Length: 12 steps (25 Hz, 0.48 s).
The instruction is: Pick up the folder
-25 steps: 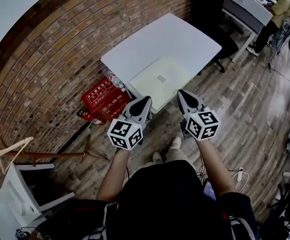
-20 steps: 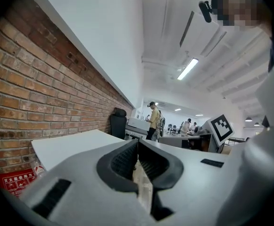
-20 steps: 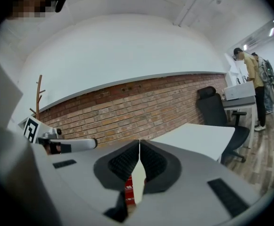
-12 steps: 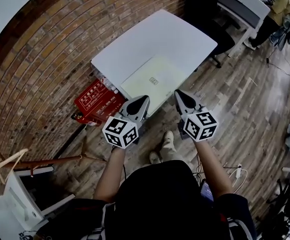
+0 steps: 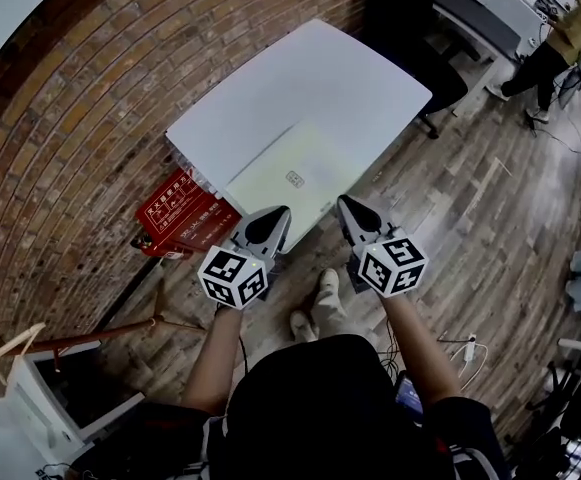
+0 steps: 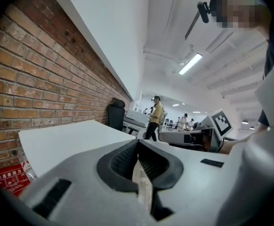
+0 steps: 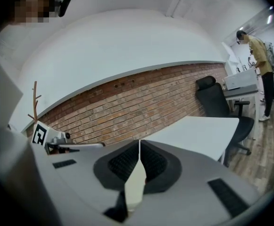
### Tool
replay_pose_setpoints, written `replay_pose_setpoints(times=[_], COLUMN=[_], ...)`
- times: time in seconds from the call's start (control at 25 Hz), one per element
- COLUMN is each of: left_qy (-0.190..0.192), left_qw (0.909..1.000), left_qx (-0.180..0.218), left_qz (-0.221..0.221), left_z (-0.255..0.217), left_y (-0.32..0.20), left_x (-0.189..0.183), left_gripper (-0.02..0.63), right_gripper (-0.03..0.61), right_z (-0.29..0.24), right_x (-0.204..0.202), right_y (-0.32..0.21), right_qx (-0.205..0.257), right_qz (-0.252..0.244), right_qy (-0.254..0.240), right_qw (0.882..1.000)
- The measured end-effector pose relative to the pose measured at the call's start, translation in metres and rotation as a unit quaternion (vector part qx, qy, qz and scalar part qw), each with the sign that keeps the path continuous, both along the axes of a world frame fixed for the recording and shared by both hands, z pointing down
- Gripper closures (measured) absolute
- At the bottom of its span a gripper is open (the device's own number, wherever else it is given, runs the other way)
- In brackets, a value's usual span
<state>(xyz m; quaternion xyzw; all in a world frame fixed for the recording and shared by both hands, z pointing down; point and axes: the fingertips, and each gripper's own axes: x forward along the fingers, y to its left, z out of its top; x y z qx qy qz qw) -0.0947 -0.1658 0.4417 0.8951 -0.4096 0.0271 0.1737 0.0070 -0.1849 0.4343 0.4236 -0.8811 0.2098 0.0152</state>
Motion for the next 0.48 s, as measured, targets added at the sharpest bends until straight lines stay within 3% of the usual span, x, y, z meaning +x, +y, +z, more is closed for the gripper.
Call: replay_pose_setpoints(times=[0.2,0.48], left_qy=[-0.024,-0.048], left_qw=[0.9994,0.998], left_qx=[-0.016,-0.04], left_qz=[-0.02,-0.011], left_z=[0.022,0.054], left_y=[-0.018,-0.034], left_x=[-0.006,0.001], left_gripper=[0.594,0.594], right_gripper=[0.548,0.548], right_z=[0.017,0.049], right_x=[0.002,0.002], right_y=[-0.013,-0.018], right_qx=[-0.019,-0.051], right_qz=[-0.007,-0.019], right_qy=[-0.022,-0.04], right_qw=[1.0,0.998])
